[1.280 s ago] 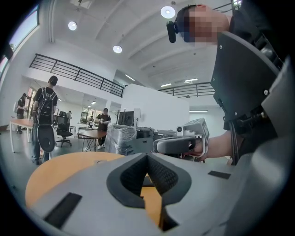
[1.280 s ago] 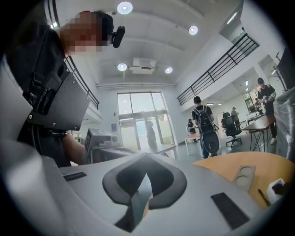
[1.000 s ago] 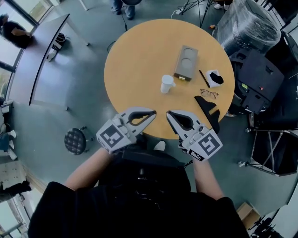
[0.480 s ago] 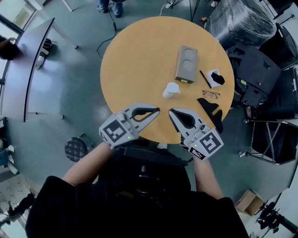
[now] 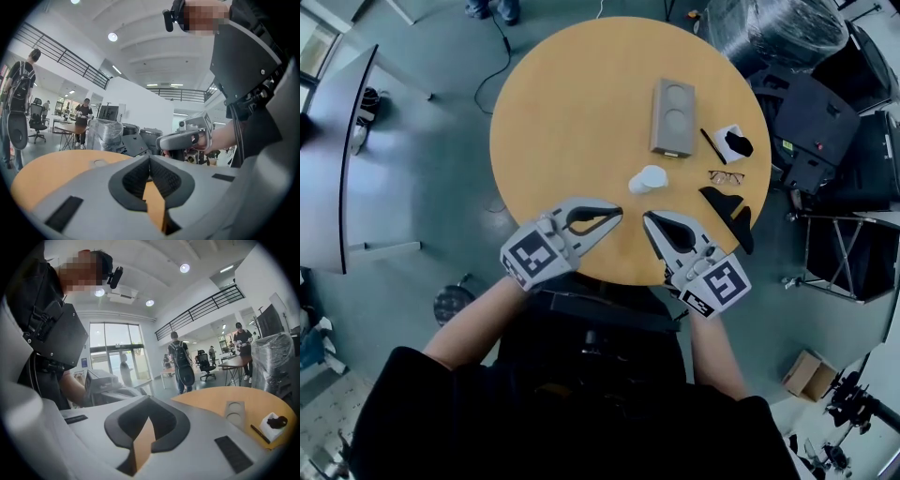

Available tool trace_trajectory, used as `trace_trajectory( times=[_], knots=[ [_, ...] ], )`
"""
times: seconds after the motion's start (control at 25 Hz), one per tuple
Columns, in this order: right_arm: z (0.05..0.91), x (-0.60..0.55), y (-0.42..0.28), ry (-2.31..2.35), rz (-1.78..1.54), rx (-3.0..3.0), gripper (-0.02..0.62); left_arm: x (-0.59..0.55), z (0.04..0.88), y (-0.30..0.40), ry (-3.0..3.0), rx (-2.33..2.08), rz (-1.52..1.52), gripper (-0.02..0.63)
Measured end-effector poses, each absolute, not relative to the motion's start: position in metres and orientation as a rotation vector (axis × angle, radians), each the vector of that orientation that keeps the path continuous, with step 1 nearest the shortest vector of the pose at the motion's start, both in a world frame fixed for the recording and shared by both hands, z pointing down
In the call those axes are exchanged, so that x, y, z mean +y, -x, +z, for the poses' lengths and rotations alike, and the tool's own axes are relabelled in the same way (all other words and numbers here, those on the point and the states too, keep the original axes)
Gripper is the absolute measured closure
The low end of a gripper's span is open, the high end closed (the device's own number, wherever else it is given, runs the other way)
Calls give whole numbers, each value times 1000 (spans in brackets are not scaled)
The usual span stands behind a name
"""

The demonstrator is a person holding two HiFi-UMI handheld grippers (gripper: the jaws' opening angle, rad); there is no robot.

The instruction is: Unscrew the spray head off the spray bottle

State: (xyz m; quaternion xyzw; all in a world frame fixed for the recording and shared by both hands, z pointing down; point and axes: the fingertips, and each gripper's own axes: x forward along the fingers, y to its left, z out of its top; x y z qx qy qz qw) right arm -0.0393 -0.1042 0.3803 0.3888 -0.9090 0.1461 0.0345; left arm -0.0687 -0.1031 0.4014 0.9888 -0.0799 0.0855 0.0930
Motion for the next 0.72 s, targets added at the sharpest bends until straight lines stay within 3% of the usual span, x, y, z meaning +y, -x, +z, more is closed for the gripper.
trace_trajectory(
  times=[0.72],
  knots=[
    [544, -154, -24, -1133, 599, -2772, 607, -155, 591, 7, -2851, -451, 358, 568]
  ],
)
